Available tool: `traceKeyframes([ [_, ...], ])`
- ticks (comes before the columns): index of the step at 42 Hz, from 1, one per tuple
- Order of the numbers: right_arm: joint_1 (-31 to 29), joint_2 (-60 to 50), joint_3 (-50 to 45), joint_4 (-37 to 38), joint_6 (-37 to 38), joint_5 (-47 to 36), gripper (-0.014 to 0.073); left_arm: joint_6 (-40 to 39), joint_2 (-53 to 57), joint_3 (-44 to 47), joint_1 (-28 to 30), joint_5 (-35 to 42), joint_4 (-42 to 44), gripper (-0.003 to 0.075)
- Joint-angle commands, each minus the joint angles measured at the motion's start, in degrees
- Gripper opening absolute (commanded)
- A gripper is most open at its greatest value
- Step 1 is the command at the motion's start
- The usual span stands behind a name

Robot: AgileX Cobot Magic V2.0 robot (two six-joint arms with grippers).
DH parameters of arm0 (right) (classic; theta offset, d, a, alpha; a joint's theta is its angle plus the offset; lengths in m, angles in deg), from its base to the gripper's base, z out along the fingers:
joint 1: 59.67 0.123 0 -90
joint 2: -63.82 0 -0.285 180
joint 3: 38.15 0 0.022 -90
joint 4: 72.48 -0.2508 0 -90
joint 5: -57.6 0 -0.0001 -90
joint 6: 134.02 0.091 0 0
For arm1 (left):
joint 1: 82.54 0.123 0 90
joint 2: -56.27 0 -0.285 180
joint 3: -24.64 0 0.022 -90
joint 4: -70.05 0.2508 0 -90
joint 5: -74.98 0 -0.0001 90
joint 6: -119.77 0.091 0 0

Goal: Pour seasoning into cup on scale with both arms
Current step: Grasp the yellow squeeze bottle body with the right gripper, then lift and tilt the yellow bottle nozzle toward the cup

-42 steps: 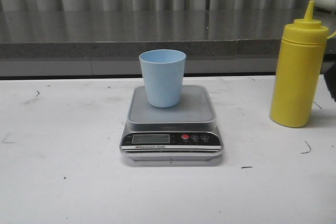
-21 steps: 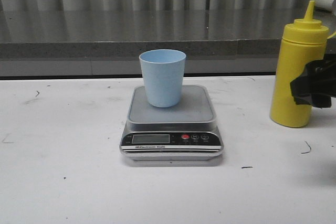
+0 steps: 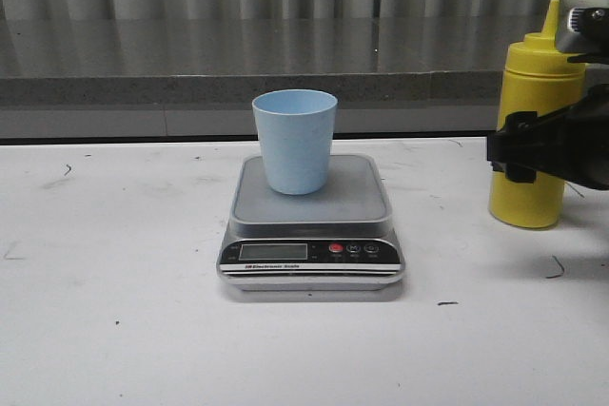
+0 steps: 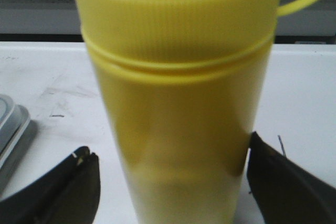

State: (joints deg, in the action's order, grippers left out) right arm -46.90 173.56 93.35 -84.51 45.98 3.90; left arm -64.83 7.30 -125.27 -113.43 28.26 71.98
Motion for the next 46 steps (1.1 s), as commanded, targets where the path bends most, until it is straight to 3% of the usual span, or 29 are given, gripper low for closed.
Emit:
traceKeyframes([
  [1,-0.1,1.0,3.4,0.8,0.0,-7.2,0.0594,-0.2,0.2,-1.5,-0.2,4.1,0.0,0.0439],
  [9,-0.1,6.5,8.1,-0.8,0.0,-11.2,0.0594,-0.2,0.2,-1.5,-0.2,4.1,0.0,0.0439],
  [21,-1.7,9.2,13.0,-1.1,-0.3,-10.0,0.0585,-0.2,0.2,-1.5,-0.2,4.1,0.0,0.0439],
  [30,-2.9,9.2,13.3,-0.8,-0.3,-8.0,0.0342,-0.2,0.2,-1.5,-0.2,4.1,0.0,0.0439],
  [33,-2.9,8.7,13.3,0.4,-0.3,-7.4,0.0308,-0.2,0.2,-1.5,-0.2,4.1,0.0,0.0439],
  [39,-2.9,4.1,13.3,5.8,-0.9,0.4,0.0308,-0.2,0.2,-1.5,-0.2,4.1,0.0,0.0439],
  [46,-2.9,-4.8,13.8,12.4,-6.9,12.2,0.0308,-0.2,0.2,-1.5,-0.2,4.1,0.0,0.0439],
])
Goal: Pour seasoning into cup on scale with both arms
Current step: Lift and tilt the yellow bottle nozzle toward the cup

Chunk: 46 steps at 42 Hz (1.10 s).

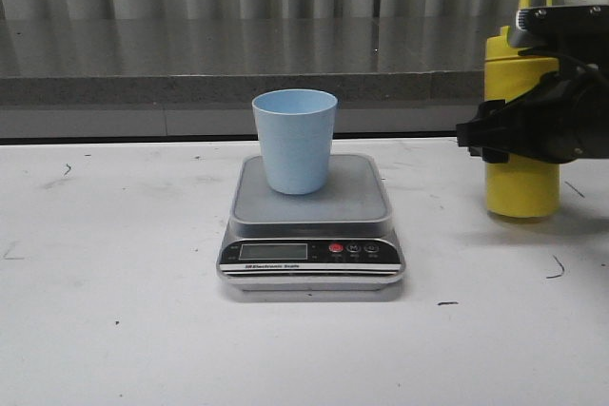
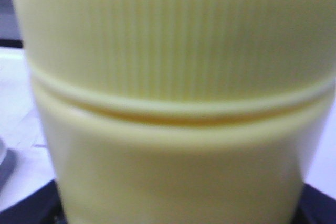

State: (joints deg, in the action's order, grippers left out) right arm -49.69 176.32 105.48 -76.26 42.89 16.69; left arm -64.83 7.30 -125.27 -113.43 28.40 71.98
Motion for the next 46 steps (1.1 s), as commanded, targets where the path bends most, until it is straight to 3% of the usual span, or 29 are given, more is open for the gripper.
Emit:
traceKeyframes([
  [1,-0.1,-9.2,2.1,4.9,-4.7,2.3,0.0308,-0.2,0.2,-1.5,-0.2,4.0,0.0,0.0439],
  [10,1.1,-18.0,9.8,10.2,-15.4,28.5,0.0308,-0.2,0.2,-1.5,-0.2,4.1,0.0,0.0439],
  [19,6.2,-18.9,19.1,17.3,-25.3,49.5,0.0307,-0.2,0.2,-1.5,-0.2,4.1,0.0,0.0439],
  [28,11.6,-18.1,25.7,32.8,-23.2,61.5,0.0307,-0.2,0.2,-1.5,-0.2,4.1,0.0,0.0439],
  [37,18.2,-13.2,33.1,56.2,-10.1,75.4,0.0307,-0.2,0.2,-1.5,-0.2,4.2,0.0,0.0439],
  [46,22.2,-10.0,34.2,75.7,-9.0,76.3,0.0307,-0.2,0.2,-1.5,-0.2,4.2,0.0,0.0439],
])
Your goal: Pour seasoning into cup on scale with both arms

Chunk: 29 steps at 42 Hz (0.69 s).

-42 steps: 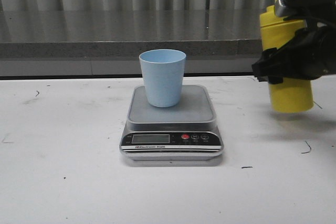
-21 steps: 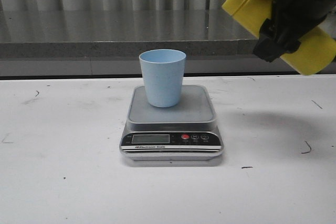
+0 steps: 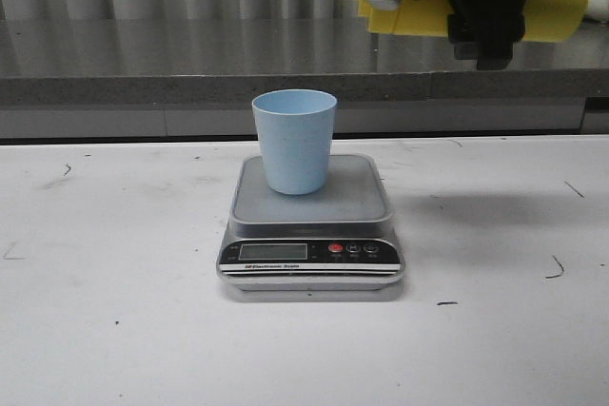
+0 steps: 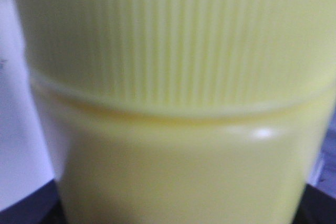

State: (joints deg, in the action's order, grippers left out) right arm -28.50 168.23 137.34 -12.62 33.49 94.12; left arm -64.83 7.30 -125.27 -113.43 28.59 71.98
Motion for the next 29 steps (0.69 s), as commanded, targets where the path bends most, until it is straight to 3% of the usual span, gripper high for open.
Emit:
traceKeyframes([
  [1,1.2,-1.7,2.4,13.7,0.4,-1.3,0.0307,-0.2,0.2,-1.5,-0.2,4.0,0.0,0.0439],
  [14,1.6,0.0,2.4,29.4,0.4,-2.5,0.0307,-0.2,0.2,-1.5,-0.2,4.0,0.0,0.0439],
  [29,1.6,1.7,2.4,37.3,0.4,-2.4,0.0307,-0.2,0.2,-1.5,-0.2,4.0,0.0,0.0439],
])
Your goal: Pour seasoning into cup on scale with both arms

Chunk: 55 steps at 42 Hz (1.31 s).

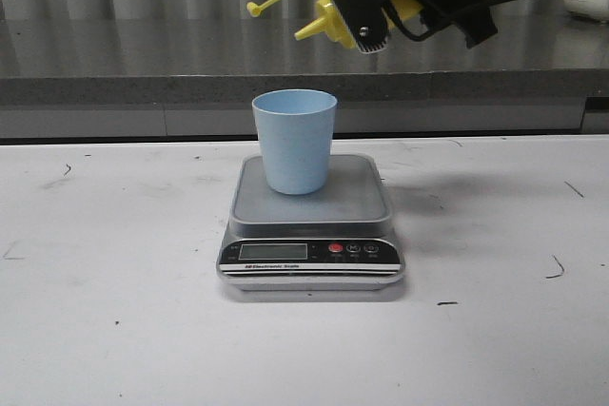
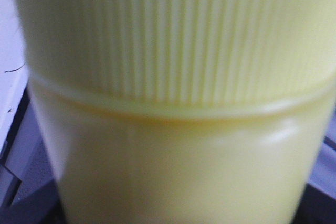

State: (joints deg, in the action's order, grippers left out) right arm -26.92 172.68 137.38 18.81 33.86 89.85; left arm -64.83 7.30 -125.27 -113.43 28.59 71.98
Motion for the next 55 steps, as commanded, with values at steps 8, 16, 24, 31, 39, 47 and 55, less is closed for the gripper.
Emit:
traceKeyframes([
  [8,0.0,-2.6,2.3,5.9,0.0,1.7,0.0307,-0.2,0.2,-1.5,-0.2,4.0,0.0,0.0439],
  [16,0.0,-2.7,2.3,1.1,4.8,2.0,0.0307,-0.2,0.2,-1.5,-0.2,4.0,0.0,0.0439],
  [24,0.0,-3.6,2.3,-6.5,19.8,5.9,0.0307,-0.2,0.2,-1.5,-0.2,4.0,0.0,0.0439],
  [31,-0.7,-6.5,2.3,-18.2,23.6,9.1,0.0307,-0.2,0.2,-1.5,-0.2,4.0,0.0,0.0439],
  [39,-4.5,-13.8,-0.1,-36.3,23.5,6.2,0.0307,-0.2,0.2,-1.5,-0.2,4.0,0.0,0.0439],
  [47,-11.9,-21.9,-8.2,-50.6,23.5,-4.6,0.0307,-0.2,0.2,-1.5,-0.2,4.0,0.0,0.0439],
  [55,-20.4,-28.5,-21.0,-62.0,23.8,-23.2,0.0307,-0.2,0.2,-1.5,-0.2,4.0,0.0,0.0439],
])
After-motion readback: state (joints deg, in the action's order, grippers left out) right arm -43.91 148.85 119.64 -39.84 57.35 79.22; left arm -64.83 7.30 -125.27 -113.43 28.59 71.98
